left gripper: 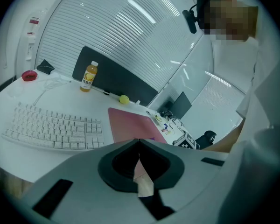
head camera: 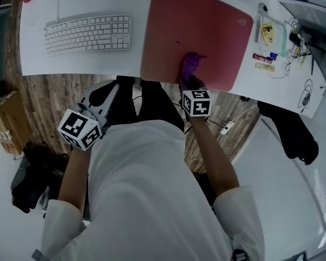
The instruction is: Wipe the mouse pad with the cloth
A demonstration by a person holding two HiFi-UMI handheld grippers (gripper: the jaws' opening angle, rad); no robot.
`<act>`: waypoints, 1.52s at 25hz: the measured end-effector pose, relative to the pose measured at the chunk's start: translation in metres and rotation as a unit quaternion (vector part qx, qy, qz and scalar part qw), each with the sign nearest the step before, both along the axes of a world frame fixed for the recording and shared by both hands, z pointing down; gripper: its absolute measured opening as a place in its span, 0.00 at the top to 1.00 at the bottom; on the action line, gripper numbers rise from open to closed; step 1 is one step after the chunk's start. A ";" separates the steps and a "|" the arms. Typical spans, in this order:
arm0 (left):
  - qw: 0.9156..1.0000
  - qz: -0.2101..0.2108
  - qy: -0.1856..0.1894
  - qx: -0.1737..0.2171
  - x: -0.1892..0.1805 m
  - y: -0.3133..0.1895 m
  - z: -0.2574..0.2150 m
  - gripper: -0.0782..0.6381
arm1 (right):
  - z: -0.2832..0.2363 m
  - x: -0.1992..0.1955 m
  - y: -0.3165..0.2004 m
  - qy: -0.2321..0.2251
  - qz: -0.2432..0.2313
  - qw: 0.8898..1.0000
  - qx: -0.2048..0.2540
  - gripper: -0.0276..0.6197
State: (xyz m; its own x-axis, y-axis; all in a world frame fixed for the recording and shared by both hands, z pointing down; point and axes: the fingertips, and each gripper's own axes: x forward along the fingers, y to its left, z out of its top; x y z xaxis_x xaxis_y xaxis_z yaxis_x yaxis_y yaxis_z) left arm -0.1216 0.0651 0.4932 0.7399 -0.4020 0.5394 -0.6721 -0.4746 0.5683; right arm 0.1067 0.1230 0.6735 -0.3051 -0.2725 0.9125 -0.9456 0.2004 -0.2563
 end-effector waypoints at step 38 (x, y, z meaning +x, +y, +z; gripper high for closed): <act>0.999 0.027 0.025 0.020 -0.082 -0.066 -0.002 0.87 | -0.014 -0.179 -0.040 -0.097 -0.073 0.992 -0.027 0.83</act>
